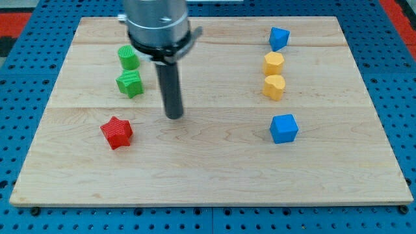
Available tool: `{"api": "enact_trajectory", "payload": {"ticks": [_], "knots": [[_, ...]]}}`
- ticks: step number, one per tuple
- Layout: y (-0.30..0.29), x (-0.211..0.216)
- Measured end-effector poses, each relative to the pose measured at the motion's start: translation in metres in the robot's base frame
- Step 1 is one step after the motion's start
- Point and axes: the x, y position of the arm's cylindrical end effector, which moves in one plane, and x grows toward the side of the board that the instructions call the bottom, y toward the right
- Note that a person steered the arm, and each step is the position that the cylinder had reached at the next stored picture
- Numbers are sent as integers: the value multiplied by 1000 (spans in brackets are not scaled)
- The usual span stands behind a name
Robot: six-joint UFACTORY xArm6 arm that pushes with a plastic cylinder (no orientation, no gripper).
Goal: Move blue cube into yellow hexagon
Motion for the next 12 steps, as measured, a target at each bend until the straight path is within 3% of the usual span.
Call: {"api": "enact_trajectory", "payload": {"ticks": [2, 3, 8, 10, 12], "knots": [[97, 97], [147, 102], [163, 20], [205, 16], [187, 1]]}}
